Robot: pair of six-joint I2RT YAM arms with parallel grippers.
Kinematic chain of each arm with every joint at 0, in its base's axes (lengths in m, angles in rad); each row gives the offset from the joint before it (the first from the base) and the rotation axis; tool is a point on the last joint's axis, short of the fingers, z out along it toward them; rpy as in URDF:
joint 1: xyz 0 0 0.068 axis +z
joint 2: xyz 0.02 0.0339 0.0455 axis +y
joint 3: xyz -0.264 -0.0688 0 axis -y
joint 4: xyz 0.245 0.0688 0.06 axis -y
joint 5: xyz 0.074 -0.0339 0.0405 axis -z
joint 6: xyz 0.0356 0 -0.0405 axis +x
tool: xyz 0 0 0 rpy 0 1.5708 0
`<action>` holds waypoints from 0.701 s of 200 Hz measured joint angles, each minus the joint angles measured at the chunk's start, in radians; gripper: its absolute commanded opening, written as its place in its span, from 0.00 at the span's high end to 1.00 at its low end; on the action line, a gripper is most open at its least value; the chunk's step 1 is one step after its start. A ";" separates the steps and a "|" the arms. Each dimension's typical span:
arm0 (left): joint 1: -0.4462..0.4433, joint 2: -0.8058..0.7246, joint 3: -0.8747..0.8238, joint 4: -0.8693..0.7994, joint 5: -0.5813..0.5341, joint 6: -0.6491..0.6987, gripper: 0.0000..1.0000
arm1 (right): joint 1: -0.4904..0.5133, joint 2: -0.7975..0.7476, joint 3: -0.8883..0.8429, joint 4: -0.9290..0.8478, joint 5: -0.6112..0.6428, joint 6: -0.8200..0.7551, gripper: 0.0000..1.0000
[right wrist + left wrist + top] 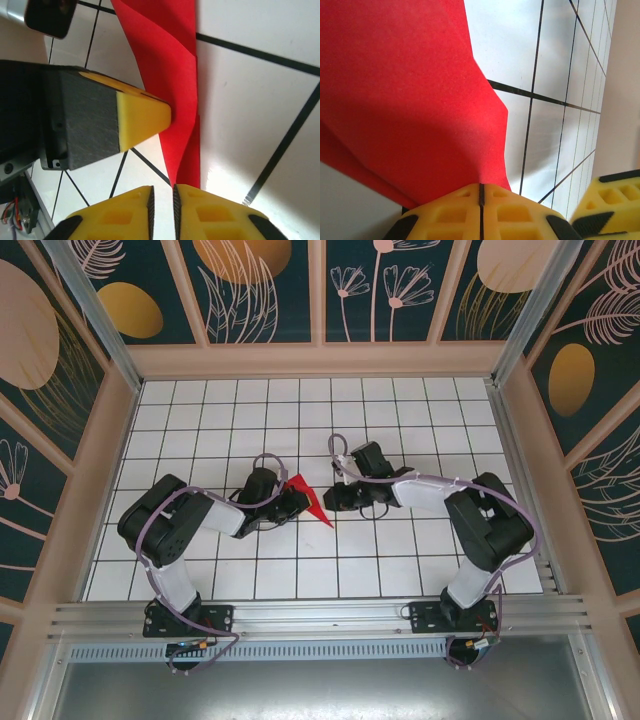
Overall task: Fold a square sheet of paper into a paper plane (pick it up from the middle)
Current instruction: Fold the wing for the fifth time at the center of the table.
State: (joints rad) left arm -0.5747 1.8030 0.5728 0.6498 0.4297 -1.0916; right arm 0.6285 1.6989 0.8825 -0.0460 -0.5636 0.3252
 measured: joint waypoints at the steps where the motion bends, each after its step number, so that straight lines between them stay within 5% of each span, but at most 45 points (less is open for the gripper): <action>1: 0.000 0.000 0.000 0.000 0.000 0.000 0.91 | 0.002 0.000 0.002 0.000 0.002 0.003 0.89; 28: 0.000 0.000 0.000 0.000 0.000 0.000 0.91 | 0.048 0.032 0.034 -0.012 0.018 0.008 1.00; 140: -0.005 -0.004 0.011 -0.034 -0.020 -0.001 0.92 | 0.090 0.155 0.087 -0.037 0.051 -0.016 1.00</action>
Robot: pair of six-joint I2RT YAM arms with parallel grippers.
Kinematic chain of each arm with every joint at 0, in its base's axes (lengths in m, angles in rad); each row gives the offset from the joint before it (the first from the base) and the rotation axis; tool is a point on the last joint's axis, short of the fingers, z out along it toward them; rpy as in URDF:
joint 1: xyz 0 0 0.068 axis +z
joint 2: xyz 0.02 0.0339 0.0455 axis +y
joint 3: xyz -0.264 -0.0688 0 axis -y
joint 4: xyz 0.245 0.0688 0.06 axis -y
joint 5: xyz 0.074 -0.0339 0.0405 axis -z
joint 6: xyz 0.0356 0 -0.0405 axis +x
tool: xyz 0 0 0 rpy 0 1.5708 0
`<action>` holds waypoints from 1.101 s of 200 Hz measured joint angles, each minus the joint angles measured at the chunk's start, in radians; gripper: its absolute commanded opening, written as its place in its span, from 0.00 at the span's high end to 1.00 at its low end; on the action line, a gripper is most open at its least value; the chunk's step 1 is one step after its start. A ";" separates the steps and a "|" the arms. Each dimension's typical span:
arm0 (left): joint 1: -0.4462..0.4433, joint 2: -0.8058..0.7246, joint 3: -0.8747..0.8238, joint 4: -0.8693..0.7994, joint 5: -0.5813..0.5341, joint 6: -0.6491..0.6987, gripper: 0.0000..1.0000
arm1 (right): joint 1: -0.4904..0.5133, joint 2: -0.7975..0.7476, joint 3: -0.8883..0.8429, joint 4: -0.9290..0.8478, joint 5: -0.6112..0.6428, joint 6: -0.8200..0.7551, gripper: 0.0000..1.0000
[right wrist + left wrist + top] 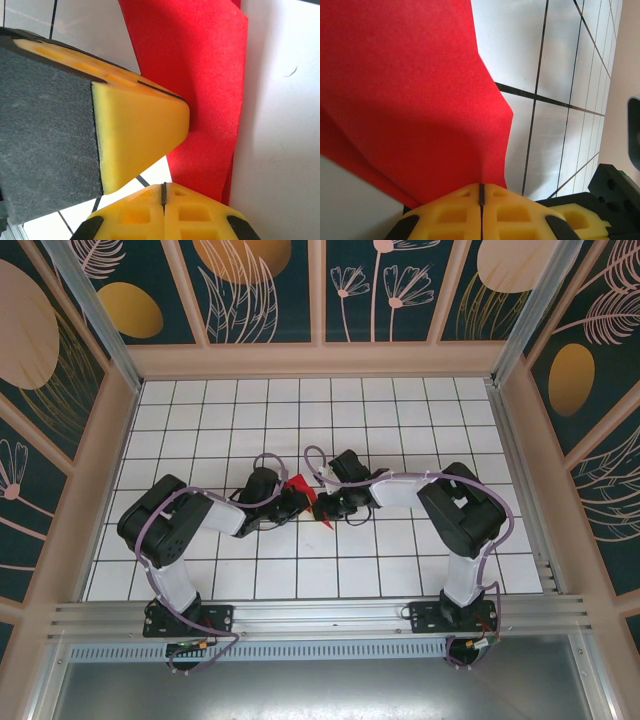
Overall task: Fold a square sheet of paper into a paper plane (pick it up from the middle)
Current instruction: Fold the wing for the fifth time at the center of the table.
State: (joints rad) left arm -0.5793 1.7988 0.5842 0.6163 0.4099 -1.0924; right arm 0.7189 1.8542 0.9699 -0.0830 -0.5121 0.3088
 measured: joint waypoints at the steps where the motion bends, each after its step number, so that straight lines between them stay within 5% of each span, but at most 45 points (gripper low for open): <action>1: 0.000 0.000 0.000 0.000 0.000 0.000 0.92 | 0.000 0.000 0.000 0.000 0.000 0.000 1.00; 220: -0.007 -0.008 0.053 -0.125 -0.025 0.005 0.94 | -0.037 -0.068 -0.045 -0.103 0.000 -0.093 1.00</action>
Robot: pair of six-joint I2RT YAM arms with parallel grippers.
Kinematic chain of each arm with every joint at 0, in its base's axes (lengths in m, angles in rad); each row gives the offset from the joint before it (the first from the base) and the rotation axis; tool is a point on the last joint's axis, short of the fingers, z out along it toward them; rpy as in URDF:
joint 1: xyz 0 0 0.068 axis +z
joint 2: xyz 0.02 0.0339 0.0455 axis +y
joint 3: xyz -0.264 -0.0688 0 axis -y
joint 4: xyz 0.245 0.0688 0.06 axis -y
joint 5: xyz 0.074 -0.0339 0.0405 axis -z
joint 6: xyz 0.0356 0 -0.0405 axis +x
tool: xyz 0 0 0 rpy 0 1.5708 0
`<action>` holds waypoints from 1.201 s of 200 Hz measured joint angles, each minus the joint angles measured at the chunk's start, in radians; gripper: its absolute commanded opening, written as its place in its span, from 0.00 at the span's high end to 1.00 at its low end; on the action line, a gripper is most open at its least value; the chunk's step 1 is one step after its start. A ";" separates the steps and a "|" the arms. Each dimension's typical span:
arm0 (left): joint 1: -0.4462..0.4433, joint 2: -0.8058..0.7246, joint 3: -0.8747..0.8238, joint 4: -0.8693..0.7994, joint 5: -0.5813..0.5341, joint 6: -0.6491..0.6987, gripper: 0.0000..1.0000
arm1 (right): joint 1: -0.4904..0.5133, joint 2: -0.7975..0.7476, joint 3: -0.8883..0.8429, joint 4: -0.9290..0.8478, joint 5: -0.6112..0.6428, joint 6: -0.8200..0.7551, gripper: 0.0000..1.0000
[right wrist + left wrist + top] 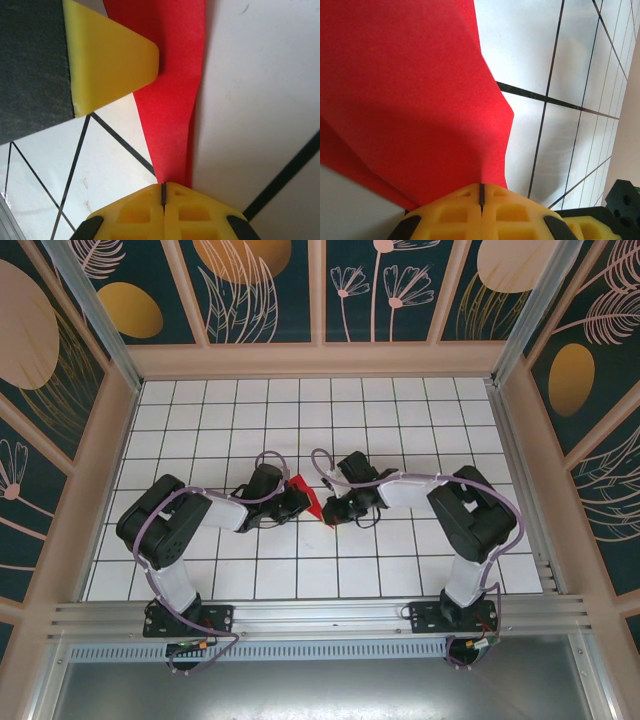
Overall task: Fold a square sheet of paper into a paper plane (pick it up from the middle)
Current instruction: Fold the wing for the fifth time at the center of the table.
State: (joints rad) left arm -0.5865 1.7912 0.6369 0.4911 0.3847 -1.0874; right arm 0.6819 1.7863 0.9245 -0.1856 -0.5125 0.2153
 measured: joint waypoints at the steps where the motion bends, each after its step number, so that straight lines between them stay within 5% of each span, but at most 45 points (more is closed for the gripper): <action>1: 0.000 0.000 0.000 0.000 0.000 0.000 0.94 | 0.000 -0.001 0.000 -0.001 0.000 0.000 1.00; 240: 0.000 0.003 0.034 -0.061 -0.001 0.015 0.94 | 0.047 -0.019 0.071 -0.085 0.040 0.003 1.00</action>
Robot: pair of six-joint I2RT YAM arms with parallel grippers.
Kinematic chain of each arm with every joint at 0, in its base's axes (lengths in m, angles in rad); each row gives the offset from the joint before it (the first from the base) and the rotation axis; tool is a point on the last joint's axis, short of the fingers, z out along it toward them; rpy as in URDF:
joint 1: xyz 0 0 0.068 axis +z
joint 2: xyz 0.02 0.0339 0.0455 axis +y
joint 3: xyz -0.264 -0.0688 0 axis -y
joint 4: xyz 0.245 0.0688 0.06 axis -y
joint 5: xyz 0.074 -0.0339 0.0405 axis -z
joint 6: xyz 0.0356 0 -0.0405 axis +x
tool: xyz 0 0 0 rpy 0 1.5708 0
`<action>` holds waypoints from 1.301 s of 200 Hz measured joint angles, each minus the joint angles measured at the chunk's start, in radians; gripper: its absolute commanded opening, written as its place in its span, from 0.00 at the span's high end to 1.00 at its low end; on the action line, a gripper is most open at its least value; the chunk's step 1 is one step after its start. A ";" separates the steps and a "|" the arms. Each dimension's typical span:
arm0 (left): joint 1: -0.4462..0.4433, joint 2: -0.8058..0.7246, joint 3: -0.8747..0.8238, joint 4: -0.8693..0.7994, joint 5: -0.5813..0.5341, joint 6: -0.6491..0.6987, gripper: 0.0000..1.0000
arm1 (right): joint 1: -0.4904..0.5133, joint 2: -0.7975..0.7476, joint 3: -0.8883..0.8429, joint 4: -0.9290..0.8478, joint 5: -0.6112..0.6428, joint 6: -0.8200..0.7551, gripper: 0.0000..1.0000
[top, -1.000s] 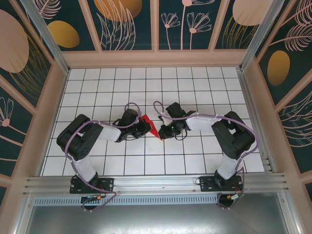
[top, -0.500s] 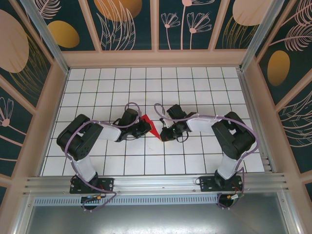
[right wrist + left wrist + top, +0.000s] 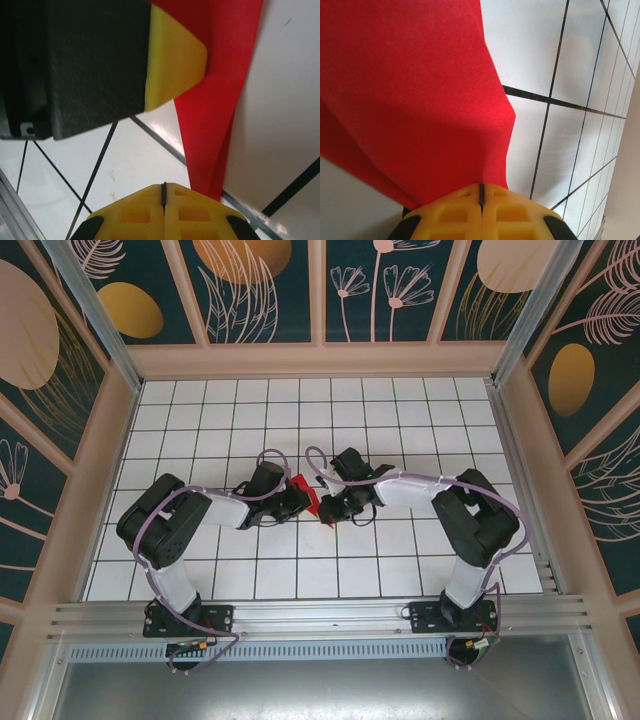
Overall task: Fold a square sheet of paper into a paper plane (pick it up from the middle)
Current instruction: Fold the wing for the fifth time at the center of the table.
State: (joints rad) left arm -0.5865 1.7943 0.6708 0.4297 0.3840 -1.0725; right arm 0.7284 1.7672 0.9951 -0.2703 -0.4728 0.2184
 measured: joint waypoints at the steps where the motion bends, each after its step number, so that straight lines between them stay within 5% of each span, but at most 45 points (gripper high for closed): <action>1: 0.000 0.000 0.000 0.000 0.000 0.000 0.94 | 0.000 0.000 0.000 0.000 0.000 0.000 1.00; 160: -0.007 0.008 0.050 -0.081 -0.030 0.053 0.96 | -0.024 0.079 0.025 0.008 0.000 -0.070 1.00; 260: -0.012 0.008 0.063 -0.109 -0.045 0.086 0.97 | -0.080 -0.064 -0.211 0.150 -0.052 -0.045 1.00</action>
State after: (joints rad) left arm -0.5987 1.8019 0.7341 0.3202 0.3389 -0.9867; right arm 0.6483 1.7027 0.7841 -0.1207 -0.5247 0.1734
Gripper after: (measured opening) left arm 0.067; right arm 0.054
